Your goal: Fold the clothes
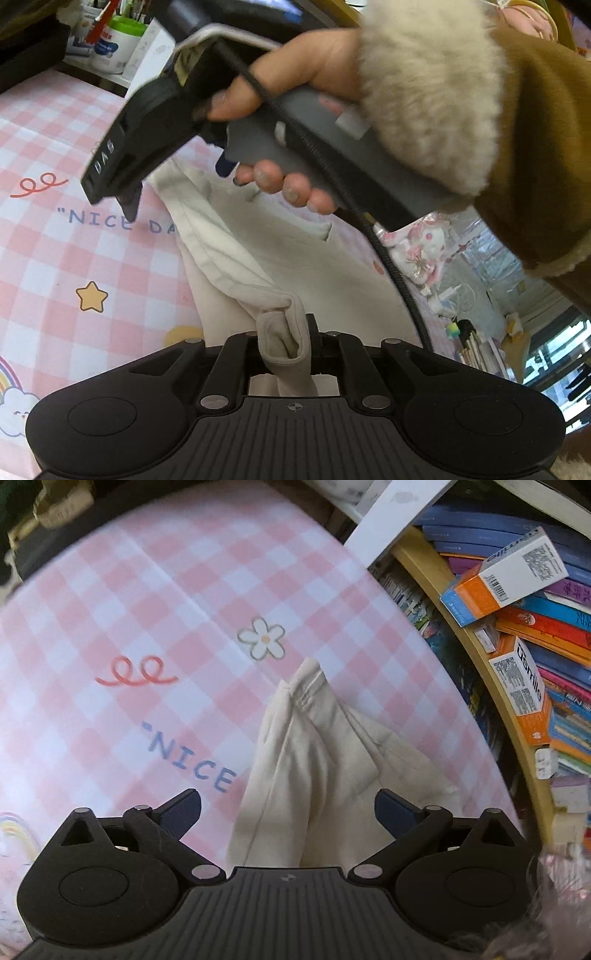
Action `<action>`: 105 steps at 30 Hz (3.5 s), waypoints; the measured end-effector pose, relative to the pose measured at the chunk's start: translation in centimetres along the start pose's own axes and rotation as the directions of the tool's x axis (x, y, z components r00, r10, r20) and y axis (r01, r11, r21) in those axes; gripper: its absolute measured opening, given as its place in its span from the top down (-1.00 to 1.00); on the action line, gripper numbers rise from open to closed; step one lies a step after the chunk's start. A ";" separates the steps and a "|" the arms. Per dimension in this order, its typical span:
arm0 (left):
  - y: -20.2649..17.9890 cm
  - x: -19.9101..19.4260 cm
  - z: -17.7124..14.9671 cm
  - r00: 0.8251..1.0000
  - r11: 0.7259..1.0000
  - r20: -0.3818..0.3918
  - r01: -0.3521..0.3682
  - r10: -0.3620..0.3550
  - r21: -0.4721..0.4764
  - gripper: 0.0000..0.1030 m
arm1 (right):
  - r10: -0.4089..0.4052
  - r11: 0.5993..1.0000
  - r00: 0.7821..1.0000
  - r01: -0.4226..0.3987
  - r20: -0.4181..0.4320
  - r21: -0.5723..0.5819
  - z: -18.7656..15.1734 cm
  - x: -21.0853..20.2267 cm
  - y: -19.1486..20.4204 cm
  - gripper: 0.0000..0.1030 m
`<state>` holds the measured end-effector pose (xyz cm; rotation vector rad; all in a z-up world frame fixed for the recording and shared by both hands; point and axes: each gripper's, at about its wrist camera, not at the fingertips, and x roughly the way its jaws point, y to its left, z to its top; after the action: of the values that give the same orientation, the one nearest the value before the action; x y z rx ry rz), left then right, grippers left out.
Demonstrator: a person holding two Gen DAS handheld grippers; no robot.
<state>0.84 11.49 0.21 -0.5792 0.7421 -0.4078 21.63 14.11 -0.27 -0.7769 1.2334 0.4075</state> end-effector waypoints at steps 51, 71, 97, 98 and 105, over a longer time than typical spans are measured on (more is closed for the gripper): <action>-25.2 18.8 -13.9 0.911 0.806 -0.153 -0.248 0.383 0.538 0.70 | 0.290 0.693 0.854 -0.499 0.433 0.520 -36.2 7.0 -30.9 0.35; -30.0 17.2 -13.7 0.943 0.727 0.023 -0.272 0.333 0.630 0.90 | 0.286 0.561 0.748 -0.638 0.599 0.528 -39.4 5.4 -34.8 0.89; -20.4 8.2 -12.1 0.965 0.931 0.061 -0.261 0.254 0.254 -0.02 | 0.087 0.825 0.795 -0.396 0.601 0.404 -49.7 -5.1 -22.6 0.12; -19.9 8.3 -11.9 0.960 0.927 0.067 -0.282 0.274 0.248 -0.02 | 0.081 0.835 0.806 -0.376 0.586 0.401 -50.2 -4.6 -21.3 0.12; -18.4 10.8 -11.7 0.946 0.905 -0.013 -0.307 0.325 0.295 -0.02 | 0.085 0.808 0.859 -0.356 0.505 0.470 -51.6 -1.6 -17.4 0.88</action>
<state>-3.00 -12.51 -0.85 -0.1639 0.8031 -0.2255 -2.58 -34.73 0.12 -0.0124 0.9119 0.3768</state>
